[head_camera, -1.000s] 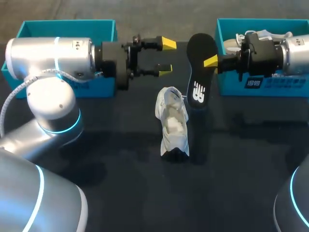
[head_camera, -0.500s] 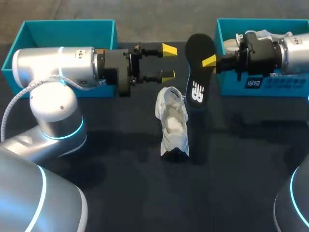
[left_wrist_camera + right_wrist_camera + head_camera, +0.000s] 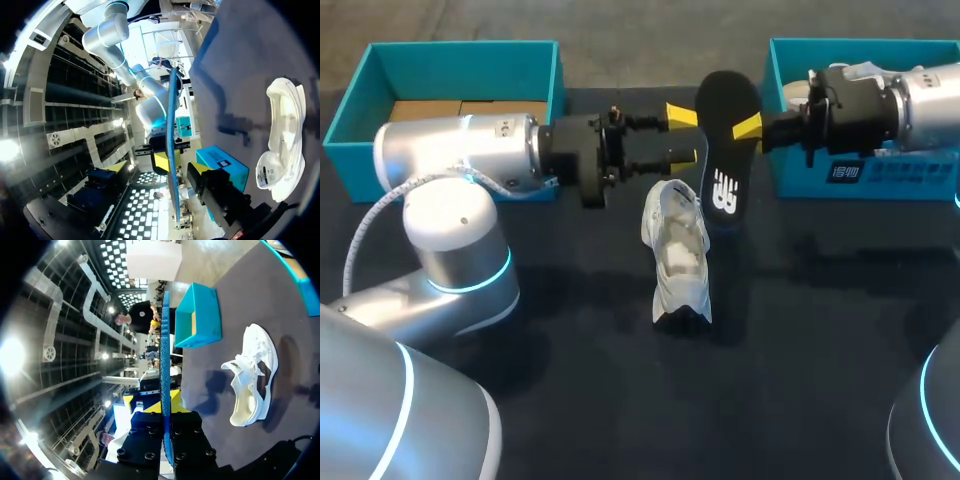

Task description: Take the shoe out of the shoebox, open the shoe tongue, remove and reinsert the insole, then place the shoe into the shoebox

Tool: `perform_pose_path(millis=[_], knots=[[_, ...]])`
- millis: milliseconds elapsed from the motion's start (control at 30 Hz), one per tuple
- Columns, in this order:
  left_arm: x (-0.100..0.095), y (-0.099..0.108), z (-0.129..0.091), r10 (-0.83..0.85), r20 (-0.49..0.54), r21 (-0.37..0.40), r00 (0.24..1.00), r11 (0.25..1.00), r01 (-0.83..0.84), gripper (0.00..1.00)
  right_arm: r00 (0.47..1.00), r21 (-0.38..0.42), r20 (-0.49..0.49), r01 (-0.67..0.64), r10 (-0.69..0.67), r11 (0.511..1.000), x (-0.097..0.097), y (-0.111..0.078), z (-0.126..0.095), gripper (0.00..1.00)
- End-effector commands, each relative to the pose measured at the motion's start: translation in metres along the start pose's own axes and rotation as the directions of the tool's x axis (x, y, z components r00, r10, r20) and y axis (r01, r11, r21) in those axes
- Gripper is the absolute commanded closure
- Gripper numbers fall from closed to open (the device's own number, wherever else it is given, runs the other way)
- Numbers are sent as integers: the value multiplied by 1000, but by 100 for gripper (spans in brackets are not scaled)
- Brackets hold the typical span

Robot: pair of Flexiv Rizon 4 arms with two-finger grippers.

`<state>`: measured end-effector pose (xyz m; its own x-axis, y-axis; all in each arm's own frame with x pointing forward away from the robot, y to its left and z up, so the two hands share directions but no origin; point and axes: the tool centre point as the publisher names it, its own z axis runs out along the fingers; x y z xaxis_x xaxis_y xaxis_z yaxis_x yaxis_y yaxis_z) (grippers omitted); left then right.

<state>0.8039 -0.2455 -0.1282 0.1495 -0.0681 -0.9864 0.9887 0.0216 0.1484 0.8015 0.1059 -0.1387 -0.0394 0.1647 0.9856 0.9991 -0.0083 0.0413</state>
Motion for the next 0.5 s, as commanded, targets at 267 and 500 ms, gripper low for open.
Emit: perform_pose_path(millis=[267,500], knots=[[3,16,17,12,1,-11,1000,1000,-12,56,1000,17,6,-5,5,1000,1,-8,10,100],[7,18,19,16,-6,-19,1000,1000,-16,62,1000,21,4,-4,4,1000,2,-12,13,100]])
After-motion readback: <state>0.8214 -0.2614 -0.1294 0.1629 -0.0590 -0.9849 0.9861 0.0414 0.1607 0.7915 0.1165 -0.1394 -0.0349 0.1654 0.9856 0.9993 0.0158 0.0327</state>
